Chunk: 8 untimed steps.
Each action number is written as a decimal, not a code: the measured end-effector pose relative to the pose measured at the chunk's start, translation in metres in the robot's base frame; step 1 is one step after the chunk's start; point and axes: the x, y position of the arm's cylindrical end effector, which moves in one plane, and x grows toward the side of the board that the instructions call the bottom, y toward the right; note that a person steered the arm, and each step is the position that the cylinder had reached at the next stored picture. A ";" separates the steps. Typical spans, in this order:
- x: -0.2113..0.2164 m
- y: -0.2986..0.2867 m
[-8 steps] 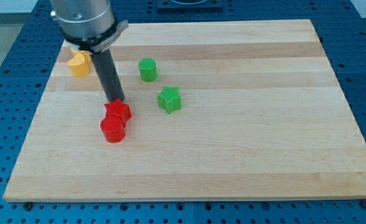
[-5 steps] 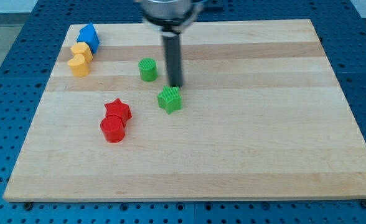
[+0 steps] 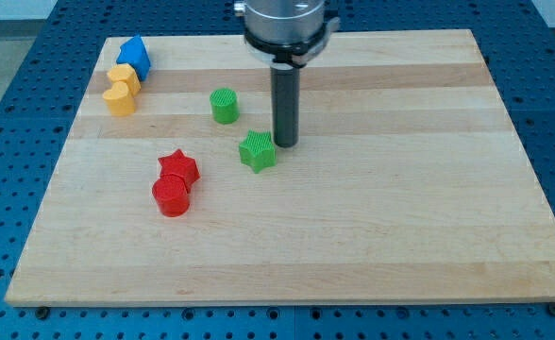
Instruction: Place the green star below the green circle
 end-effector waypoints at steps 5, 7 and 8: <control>0.026 -0.007; 0.013 -0.041; 0.013 -0.056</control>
